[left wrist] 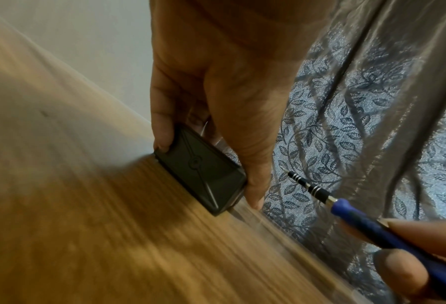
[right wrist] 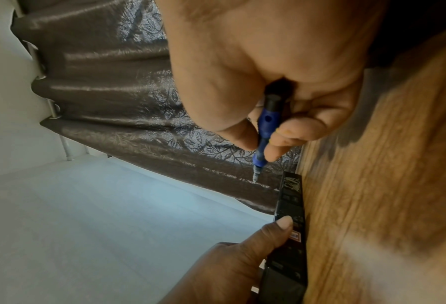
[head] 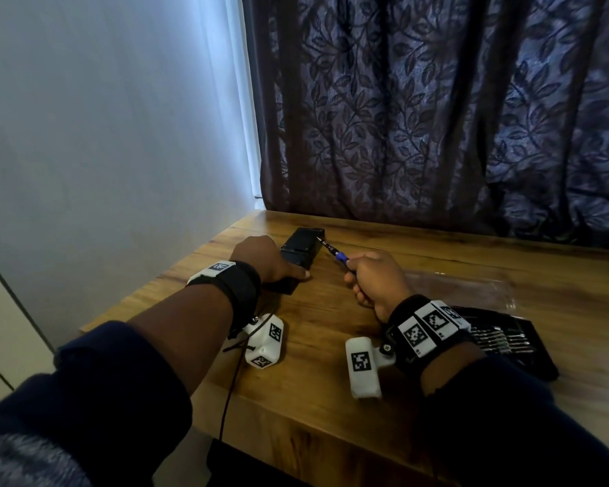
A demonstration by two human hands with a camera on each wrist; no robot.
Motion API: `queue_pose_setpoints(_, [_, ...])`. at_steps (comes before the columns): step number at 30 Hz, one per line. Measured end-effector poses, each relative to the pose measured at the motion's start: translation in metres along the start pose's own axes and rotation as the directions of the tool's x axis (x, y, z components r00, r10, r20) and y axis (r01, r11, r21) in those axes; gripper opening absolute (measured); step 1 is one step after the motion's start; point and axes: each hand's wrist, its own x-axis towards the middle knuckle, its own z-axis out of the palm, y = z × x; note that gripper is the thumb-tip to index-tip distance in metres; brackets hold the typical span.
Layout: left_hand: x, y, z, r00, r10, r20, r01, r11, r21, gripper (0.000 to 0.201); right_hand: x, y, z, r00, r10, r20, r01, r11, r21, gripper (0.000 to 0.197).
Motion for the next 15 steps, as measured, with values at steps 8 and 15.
queue_pose_setpoints(8, [0.0037, 0.0011, 0.0, 1.0, 0.019, -0.002, -0.019, 1.0, 0.003, 0.081, 0.0028, 0.0019, -0.0029, 1.0, -0.014, 0.01, 0.014, 1.0, -0.003, 0.018])
queue_pose_setpoints(15, [-0.0001, 0.0039, -0.0056, 0.997, 0.012, 0.073, -0.012, 1.0, -0.002, 0.08, 0.007, 0.0029, -0.0027, 1.0, -0.016, -0.008, 0.017, 1.0, 0.006, 0.017])
